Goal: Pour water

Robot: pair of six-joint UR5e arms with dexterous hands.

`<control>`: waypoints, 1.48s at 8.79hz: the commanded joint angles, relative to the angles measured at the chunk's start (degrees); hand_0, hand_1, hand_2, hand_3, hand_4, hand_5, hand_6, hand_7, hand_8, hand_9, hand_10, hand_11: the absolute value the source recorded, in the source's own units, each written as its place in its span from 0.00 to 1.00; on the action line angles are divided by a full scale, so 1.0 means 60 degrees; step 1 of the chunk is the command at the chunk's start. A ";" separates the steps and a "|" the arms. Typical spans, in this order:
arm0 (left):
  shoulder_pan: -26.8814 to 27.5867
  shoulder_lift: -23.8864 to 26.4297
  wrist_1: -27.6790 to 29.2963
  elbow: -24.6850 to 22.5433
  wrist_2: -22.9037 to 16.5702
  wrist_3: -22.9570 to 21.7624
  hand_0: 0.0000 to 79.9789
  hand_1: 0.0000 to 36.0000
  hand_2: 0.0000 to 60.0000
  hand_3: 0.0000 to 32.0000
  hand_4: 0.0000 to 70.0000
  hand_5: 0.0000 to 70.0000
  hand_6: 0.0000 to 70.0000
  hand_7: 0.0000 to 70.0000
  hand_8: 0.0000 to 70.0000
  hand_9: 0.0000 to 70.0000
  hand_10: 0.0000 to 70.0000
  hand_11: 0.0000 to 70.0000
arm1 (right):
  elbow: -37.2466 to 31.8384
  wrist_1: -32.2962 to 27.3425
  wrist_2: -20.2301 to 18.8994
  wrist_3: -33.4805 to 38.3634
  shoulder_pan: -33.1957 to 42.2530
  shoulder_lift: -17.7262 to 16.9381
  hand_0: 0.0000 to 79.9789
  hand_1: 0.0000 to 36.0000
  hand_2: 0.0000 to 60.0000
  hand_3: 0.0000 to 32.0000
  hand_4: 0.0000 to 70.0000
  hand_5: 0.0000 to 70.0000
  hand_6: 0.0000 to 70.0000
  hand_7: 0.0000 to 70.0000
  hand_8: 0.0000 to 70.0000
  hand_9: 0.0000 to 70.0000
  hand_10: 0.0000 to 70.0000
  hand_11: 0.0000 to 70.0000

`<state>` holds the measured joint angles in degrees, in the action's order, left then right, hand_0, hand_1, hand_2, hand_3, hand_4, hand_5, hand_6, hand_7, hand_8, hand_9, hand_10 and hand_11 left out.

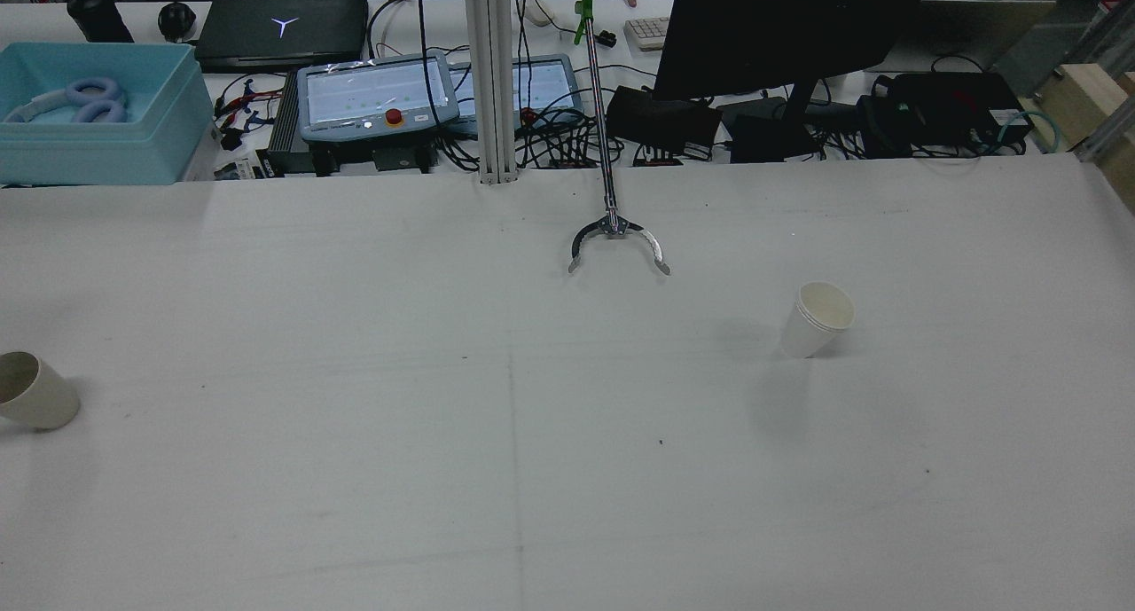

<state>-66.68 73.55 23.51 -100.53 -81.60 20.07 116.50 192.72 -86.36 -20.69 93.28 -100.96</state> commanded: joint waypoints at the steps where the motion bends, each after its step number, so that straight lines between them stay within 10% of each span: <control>1: -0.0006 -0.0798 0.2647 0.0935 -0.0286 0.1465 0.64 0.67 0.24 0.10 0.00 0.00 0.00 0.00 0.00 0.00 0.00 0.00 | -0.1863 -0.0756 -0.0064 -0.0053 -0.0106 0.0360 0.49 0.39 0.27 0.00 0.00 0.00 0.00 0.00 0.00 0.00 0.00 0.00; 3: 0.0125 -0.1610 0.3934 0.1181 -0.0693 0.3112 0.61 0.59 0.24 0.00 0.00 0.00 0.00 0.00 0.00 0.00 0.00 0.00 | -0.2378 -0.0758 -0.0049 -0.0053 -0.0107 0.0625 0.48 0.37 0.28 0.00 0.00 0.00 0.00 0.00 0.00 0.00 0.00 0.00; 10: 0.1251 0.0850 0.3641 0.4215 -0.0815 0.2998 0.59 0.53 0.18 0.00 0.00 0.00 0.00 0.00 0.00 0.00 0.00 0.00 | -0.2790 -0.0758 -0.0005 -0.0068 -0.0268 0.0872 0.47 0.35 0.28 0.00 0.00 0.00 0.00 0.00 0.00 0.00 0.00 0.00; 13: 0.2978 0.1362 0.3946 0.5005 0.0954 0.2939 0.59 0.55 0.21 0.00 0.00 0.00 0.00 0.00 0.00 0.00 0.00 0.00 | -0.3302 -0.1020 -0.0005 -0.0053 -0.0356 0.1180 0.47 0.35 0.27 0.00 0.00 0.00 0.00 0.00 0.00 0.00 0.00 0.00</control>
<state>-56.05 79.04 45.51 -74.33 -82.58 37.94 98.97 187.89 -86.41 -21.08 91.52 -95.34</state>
